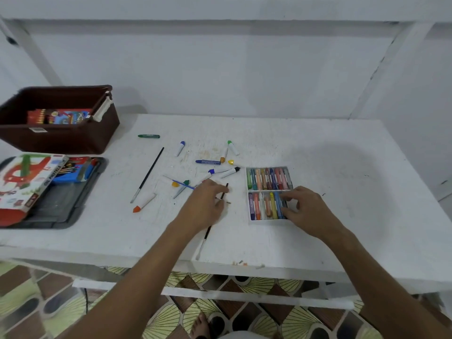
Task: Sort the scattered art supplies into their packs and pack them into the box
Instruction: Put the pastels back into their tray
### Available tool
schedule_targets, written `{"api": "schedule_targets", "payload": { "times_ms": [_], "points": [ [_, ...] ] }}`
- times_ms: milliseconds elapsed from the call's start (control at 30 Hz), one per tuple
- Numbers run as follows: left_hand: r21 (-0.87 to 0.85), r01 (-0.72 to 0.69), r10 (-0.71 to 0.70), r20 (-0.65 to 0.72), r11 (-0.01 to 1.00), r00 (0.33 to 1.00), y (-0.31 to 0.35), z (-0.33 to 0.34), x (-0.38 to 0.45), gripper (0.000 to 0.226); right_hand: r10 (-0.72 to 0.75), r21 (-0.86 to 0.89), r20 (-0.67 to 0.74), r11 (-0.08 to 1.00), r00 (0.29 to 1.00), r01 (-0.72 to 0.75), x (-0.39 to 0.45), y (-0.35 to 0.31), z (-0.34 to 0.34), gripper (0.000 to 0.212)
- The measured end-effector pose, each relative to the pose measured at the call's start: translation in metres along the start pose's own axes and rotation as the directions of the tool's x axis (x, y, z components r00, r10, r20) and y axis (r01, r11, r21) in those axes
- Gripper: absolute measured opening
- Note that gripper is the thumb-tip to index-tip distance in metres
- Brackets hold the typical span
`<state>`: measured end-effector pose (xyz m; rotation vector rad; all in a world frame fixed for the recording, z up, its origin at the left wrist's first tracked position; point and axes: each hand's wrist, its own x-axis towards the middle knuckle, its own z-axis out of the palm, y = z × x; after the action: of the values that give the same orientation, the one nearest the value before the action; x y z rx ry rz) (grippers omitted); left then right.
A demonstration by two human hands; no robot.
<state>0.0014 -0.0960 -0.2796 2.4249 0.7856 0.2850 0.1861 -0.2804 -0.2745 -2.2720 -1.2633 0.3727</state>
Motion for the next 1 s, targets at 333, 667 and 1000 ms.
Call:
{"api": "schedule_targets", "payload": {
  "times_ms": [333, 667, 1000],
  "points": [
    [0.046, 0.045, -0.043, -0.031, 0.998, 0.999, -0.032, -0.015, -0.007, 0.033, -0.094, -0.016, -0.003, 0.995, 0.996, 0.093, 0.019, -0.025, 0.024, 0.034],
    [0.040, 0.198, -0.190, -0.148, 0.979, 0.971, -0.062, -0.051, 0.027, 0.028, -0.100, 0.049, 0.027, 0.994, 0.995, 0.099, 0.067, -0.054, 0.034, 0.031],
    [0.123, 0.203, -0.198, -0.054, 0.971, 0.979, -0.070, -0.063, 0.078, 0.031, -0.109, 0.022, -0.023, 0.994, 0.994, 0.109, 0.067, -0.041, 0.044, 0.028]
  ]
}}
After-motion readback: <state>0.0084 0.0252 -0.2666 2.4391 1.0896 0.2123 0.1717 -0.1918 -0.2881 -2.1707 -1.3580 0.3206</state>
